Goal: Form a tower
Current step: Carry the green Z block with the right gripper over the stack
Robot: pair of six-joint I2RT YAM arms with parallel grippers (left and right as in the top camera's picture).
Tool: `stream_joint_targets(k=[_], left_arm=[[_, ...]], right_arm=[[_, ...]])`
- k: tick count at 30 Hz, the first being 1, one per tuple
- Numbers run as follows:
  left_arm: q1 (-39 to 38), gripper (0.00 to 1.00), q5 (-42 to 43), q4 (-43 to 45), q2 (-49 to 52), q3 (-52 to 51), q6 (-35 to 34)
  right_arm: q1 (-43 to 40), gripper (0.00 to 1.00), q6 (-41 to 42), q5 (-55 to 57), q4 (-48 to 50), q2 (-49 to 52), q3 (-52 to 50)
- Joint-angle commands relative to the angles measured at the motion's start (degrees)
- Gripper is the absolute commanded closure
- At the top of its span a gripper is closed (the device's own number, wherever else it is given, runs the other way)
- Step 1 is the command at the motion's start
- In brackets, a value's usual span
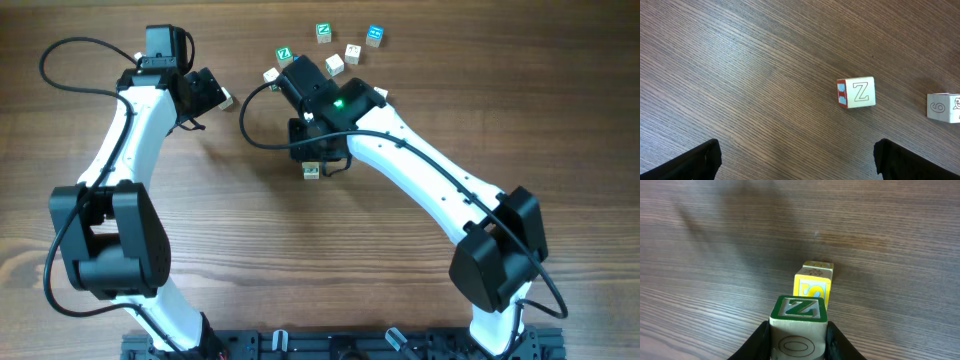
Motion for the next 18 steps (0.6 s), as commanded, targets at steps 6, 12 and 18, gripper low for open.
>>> stream_joint_targets(k=[6,12,18], left_arm=[[0.0,0.0,-0.4,0.0,0.7,-0.3,0.3],[0.0,0.0,-0.4,0.0,0.7,-0.3,0.3],[0.0,0.0,-0.4,0.0,0.7,-0.4,0.3]], right_arm=[[0.3,0.8,2.2,3.0,-0.3,0.9,-0.6],[0.3,0.8,2.2,2.9,-0.2,1.0,-0.6],[0.3,0.8,2.1,3.0,0.7,2.2,-0.6]])
